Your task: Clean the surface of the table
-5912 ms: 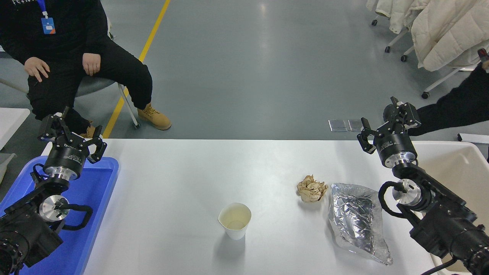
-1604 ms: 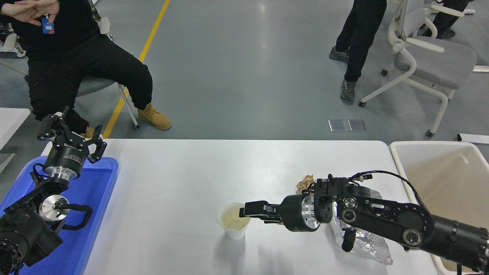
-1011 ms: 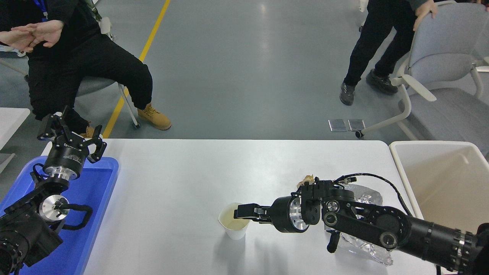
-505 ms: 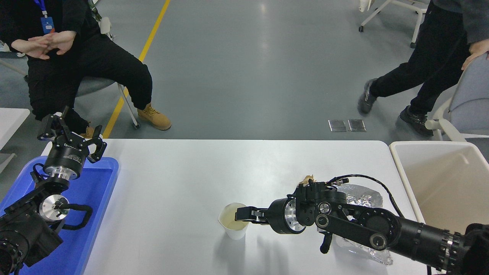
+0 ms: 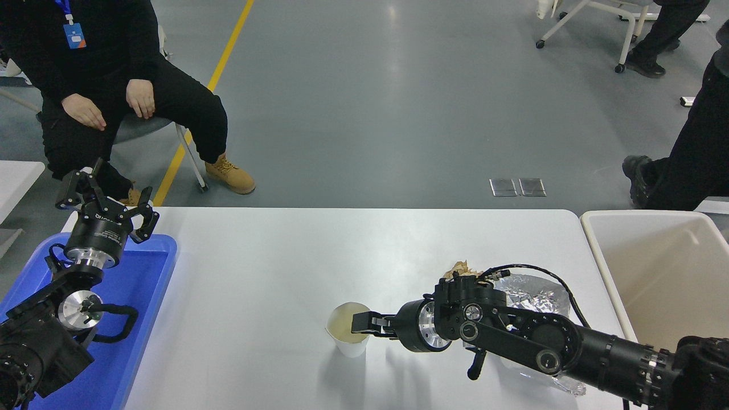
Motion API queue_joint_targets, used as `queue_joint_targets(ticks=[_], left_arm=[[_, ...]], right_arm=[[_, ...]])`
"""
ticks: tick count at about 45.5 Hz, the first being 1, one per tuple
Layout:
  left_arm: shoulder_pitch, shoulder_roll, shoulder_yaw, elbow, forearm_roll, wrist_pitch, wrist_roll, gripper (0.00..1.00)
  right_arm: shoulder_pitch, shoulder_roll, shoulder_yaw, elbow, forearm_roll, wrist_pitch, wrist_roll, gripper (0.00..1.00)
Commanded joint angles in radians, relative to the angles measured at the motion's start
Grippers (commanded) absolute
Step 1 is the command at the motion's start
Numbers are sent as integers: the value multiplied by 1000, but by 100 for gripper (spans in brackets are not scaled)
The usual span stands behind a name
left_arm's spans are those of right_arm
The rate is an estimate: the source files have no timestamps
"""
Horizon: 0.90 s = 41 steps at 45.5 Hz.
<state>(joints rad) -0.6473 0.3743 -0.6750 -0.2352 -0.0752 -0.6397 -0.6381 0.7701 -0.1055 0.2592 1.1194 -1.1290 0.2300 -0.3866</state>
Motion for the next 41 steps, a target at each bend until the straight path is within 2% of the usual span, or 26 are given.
queue_joint_targets(ticks=[1, 8, 11, 15, 41], left_arm=[[0, 0, 0, 0, 0, 0, 0, 100], [2, 0, 0, 0, 0, 0, 0, 100], [0, 0, 0, 0, 0, 0, 0, 100], [0, 0, 0, 0, 0, 0, 0, 100], [0, 0, 0, 0, 0, 0, 0, 100]], right_arm=[[-2, 9, -3, -15, -15, 0, -8, 72], [0, 9, -31, -13, -26, 6, -23, 46], [0, 9, -29, -12, -26, 11, -28, 30], [0, 18, -32, -9, -26, 22, -40, 0], [-3, 14, -28, -1, -14, 31, -38, 0]])
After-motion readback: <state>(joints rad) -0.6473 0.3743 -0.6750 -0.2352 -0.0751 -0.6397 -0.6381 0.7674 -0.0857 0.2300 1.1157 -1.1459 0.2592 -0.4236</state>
